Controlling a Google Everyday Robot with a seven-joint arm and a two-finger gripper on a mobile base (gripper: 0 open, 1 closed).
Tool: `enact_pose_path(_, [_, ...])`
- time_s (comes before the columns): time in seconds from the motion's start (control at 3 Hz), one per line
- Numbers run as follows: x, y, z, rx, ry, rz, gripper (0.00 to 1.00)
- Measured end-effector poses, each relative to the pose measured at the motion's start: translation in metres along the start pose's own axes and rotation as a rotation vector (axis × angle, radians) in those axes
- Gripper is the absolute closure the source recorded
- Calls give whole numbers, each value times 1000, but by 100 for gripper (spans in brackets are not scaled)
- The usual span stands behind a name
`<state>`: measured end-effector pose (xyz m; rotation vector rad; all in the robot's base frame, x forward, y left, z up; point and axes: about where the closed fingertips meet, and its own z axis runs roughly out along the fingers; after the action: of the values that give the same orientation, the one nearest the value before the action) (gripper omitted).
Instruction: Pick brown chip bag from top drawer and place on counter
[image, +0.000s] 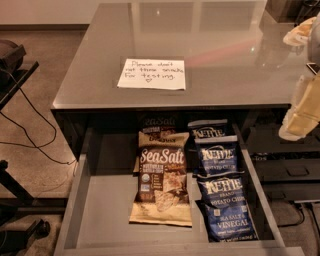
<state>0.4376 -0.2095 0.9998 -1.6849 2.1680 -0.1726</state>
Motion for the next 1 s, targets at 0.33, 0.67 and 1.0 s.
enact_pose_path(0.33, [0,0,0,0,0,0,0])
enact_pose_path(0.67, [-1,1,4,-1,-23,6,0])
enact_pose_path(1.0, [-7,13,30,-42,-101,15,0])
